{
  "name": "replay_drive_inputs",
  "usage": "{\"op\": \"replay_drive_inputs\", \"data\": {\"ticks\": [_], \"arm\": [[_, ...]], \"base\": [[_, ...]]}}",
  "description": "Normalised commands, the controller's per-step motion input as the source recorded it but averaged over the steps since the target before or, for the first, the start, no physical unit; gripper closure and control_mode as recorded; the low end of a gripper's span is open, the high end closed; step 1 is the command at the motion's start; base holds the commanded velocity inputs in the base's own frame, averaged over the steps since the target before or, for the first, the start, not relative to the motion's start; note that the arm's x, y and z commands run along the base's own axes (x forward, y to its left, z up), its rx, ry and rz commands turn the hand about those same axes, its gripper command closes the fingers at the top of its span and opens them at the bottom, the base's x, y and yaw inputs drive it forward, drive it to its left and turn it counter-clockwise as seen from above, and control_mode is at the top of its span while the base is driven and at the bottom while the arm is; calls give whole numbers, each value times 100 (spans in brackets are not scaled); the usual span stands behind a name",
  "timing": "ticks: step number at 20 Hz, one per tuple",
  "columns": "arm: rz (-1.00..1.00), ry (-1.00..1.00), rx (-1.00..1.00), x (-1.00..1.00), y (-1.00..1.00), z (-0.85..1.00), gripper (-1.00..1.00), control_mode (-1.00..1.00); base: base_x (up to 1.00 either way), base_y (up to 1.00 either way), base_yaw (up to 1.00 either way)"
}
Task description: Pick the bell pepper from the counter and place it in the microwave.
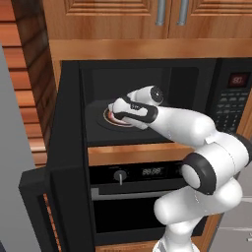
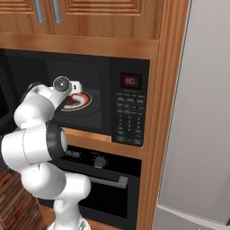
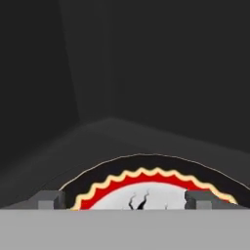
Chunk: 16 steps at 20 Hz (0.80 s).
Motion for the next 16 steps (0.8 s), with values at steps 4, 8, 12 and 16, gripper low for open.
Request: {"op": "replay_drive_inputs", "data": {"ticks": [4, 8, 12, 16], "arm": [[0, -18, 0, -6, 0, 54, -100, -100], [0, -18, 0, -72, -1, 44, -100, -100], [0, -3, 0, -100, -9, 41, -100, -100], [0, 20, 0, -100, -22, 89, -100, -100]], "base": [[0, 0, 0], [0, 0, 0], [0, 0, 0], [0, 0, 0]]}}
